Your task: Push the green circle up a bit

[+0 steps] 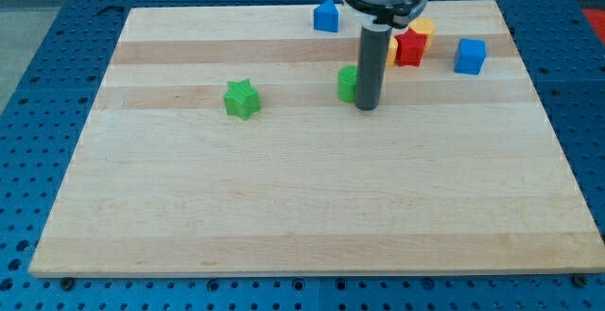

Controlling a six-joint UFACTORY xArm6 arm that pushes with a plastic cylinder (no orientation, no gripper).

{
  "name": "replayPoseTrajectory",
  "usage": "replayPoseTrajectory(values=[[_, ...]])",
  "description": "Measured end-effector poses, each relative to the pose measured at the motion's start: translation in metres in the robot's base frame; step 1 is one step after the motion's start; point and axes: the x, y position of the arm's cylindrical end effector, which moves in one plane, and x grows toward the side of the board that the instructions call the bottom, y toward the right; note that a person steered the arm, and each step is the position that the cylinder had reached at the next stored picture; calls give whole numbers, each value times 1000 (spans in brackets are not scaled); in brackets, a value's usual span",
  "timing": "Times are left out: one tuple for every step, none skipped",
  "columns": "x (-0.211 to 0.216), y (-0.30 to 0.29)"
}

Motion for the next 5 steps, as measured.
replayPoseTrajectory(values=[[0, -2], [3, -9], [6, -21], [-9, -25], [-20, 15]])
